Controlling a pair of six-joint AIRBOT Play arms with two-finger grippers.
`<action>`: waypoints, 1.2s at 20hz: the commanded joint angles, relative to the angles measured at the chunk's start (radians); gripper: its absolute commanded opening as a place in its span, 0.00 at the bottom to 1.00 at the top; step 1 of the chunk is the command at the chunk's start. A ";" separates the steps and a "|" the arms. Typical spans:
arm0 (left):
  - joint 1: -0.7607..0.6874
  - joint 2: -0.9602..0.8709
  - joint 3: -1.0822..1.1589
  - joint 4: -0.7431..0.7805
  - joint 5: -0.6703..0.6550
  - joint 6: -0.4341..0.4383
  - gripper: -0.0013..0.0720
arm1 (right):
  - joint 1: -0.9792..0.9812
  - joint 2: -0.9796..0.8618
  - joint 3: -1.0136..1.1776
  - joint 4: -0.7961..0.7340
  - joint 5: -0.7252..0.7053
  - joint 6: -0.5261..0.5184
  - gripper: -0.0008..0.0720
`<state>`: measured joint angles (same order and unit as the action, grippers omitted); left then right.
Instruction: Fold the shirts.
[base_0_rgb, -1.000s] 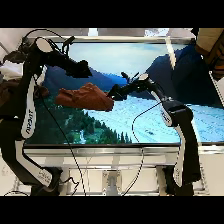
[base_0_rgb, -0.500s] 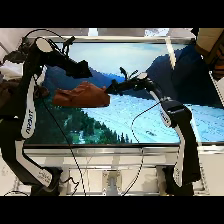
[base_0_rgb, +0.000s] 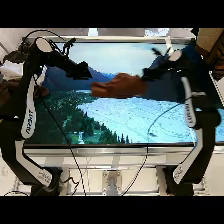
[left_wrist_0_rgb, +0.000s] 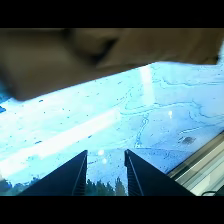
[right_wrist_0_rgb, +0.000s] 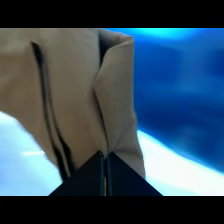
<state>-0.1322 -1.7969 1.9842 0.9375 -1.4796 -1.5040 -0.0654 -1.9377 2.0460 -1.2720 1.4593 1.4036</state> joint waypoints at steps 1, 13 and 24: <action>0.000 -0.001 0.001 -0.019 0.016 -0.004 0.42 | -0.133 0.129 0.004 -0.500 0.200 0.040 0.04; 0.000 -0.001 0.001 -0.094 -0.026 -0.003 0.42 | -0.504 0.424 -0.358 -0.721 0.380 0.037 0.05; 0.000 -0.001 0.001 -0.113 -0.008 -0.003 0.42 | -0.679 0.504 -0.485 -0.385 0.292 0.036 0.54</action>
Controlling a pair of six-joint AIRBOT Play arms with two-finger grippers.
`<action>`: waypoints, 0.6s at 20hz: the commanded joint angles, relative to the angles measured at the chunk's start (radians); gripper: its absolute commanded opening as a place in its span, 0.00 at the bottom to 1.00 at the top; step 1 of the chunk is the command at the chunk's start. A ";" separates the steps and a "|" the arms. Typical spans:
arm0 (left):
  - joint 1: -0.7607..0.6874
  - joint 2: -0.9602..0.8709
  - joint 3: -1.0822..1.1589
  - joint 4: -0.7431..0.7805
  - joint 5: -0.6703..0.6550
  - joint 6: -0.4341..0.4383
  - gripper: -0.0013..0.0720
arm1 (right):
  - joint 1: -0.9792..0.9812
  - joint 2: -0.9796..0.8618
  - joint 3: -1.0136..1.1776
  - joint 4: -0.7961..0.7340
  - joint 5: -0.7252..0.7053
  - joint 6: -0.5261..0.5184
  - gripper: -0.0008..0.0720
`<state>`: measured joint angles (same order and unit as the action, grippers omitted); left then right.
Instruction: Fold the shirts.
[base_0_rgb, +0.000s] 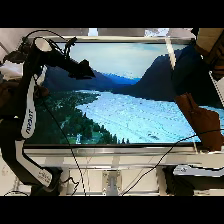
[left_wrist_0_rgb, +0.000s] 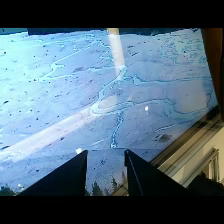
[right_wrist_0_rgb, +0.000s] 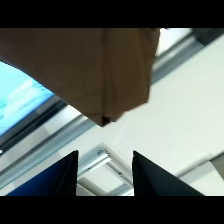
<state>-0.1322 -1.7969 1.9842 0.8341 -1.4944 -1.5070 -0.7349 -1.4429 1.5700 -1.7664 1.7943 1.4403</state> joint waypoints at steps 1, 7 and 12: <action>0.000 -0.001 0.001 -0.009 0.007 0.000 0.42 | -0.006 0.010 -0.009 0.129 -0.055 -0.001 0.54; 0.000 -0.001 0.001 -0.009 0.027 0.000 0.42 | 0.011 0.010 -0.010 0.758 -0.203 -0.042 0.54; -0.001 0.000 0.001 -0.027 0.030 -0.004 0.42 | 0.153 0.010 -0.010 1.522 -0.364 -0.394 0.53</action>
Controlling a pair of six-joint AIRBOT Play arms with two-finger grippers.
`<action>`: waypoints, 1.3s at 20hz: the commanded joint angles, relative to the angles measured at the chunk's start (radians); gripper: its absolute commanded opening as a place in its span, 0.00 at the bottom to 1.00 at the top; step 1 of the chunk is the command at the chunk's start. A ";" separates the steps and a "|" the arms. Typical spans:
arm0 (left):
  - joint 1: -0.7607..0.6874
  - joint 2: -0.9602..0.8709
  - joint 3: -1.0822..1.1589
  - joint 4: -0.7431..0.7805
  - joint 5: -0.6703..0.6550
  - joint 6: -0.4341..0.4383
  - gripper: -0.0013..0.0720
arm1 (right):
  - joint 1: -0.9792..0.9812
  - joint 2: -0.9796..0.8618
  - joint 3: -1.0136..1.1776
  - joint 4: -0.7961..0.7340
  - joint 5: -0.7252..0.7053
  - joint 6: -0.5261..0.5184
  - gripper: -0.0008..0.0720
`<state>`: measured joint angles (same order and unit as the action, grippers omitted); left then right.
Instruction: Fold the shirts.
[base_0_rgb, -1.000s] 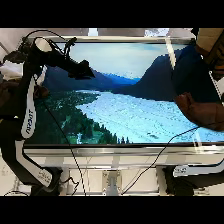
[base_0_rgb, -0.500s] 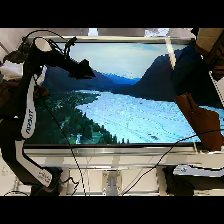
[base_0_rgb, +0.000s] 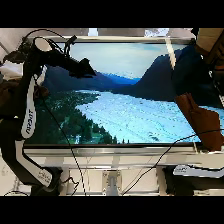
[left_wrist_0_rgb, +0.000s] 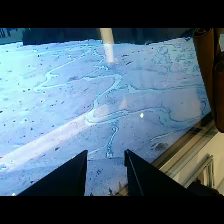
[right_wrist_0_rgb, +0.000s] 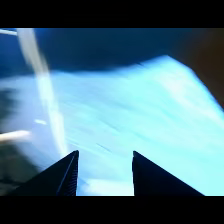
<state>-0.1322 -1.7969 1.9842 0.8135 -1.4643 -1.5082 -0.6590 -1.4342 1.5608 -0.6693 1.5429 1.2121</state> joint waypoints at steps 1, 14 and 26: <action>-0.001 0.000 0.001 -0.006 -0.014 -0.003 0.42 | 0.136 0.000 0.000 0.321 -0.133 -0.166 0.53; -0.001 0.000 0.001 -0.005 -0.225 -0.035 0.42 | 0.919 -0.011 -0.206 -0.706 -0.564 -0.166 0.53; -0.002 0.000 0.001 -0.008 -0.181 0.001 0.42 | 0.972 -0.011 -0.206 -0.562 -0.881 -0.162 0.53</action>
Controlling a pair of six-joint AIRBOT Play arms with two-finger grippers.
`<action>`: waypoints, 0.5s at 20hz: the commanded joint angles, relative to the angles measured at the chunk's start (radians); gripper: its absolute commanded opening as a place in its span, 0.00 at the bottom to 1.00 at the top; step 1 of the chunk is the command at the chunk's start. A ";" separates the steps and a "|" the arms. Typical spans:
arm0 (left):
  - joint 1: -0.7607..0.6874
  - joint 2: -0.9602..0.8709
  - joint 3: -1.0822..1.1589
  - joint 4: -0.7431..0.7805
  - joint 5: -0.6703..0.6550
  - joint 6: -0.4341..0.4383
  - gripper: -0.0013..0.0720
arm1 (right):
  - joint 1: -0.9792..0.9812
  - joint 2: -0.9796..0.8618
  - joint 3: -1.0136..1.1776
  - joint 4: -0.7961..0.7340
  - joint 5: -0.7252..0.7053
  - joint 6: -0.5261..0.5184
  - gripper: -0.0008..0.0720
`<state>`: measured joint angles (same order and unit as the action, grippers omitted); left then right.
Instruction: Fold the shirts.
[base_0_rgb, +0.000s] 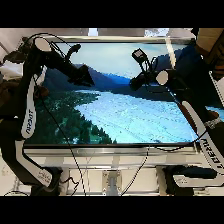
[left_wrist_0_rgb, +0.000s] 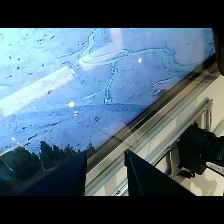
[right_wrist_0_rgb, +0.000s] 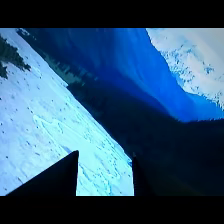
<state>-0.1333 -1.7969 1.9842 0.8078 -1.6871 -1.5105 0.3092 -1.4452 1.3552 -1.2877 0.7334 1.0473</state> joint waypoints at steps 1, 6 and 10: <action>-0.002 0.000 0.001 -0.002 0.079 -0.001 0.42 | 0.004 0.000 0.000 0.078 -0.074 0.003 0.53; -0.010 0.000 0.001 0.000 0.135 0.000 0.42 | 0.004 0.000 0.000 0.119 -0.121 0.003 0.53; -0.011 0.000 0.001 -0.002 0.192 0.000 0.42 | 0.004 0.000 0.000 0.119 -0.130 0.003 0.53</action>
<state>-0.1429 -1.7969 1.9842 0.8066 -1.5433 -1.5105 0.3126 -1.4452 1.3552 -1.1786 0.6140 1.0496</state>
